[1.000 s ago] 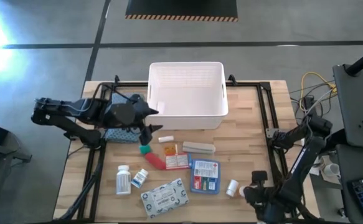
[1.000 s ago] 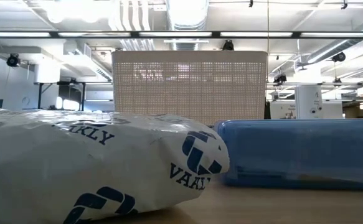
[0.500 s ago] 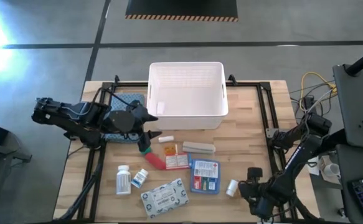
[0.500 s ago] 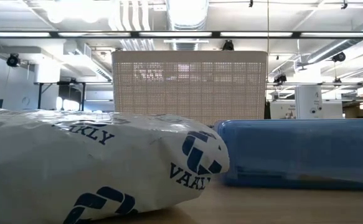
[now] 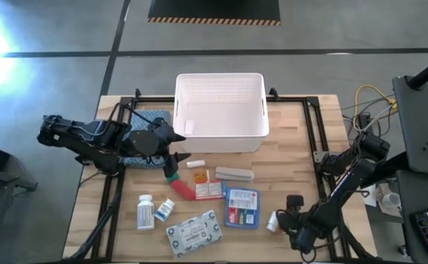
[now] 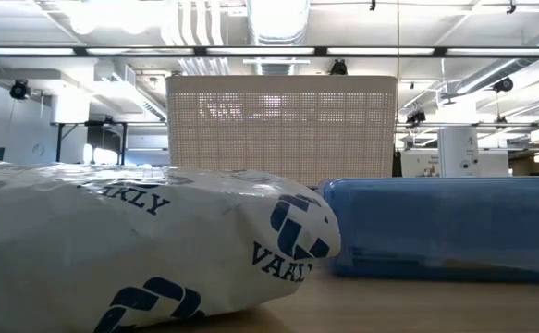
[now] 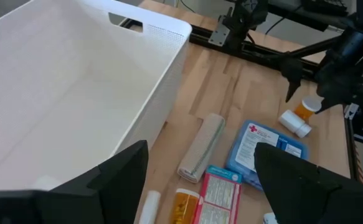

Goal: Pick & place medical supplies in basket/bin
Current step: Put the orange medicine bottle into the white bin

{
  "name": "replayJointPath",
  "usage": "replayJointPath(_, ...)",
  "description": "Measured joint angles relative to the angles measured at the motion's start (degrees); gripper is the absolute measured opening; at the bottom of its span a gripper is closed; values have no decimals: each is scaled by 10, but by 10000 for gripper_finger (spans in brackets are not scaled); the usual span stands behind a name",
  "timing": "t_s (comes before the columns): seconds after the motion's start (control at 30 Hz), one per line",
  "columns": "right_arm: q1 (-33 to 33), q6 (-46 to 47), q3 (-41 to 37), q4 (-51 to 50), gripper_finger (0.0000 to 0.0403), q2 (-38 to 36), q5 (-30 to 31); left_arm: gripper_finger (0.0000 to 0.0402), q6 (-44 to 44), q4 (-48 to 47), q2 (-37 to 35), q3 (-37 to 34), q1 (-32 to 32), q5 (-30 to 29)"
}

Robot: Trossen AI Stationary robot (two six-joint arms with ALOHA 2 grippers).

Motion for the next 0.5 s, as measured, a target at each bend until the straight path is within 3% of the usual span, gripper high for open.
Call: replayJointPath(0.5, -11, 11, -9, 13, 249, 0, -15, 272, 0, -11, 0, 0, 0, 0)
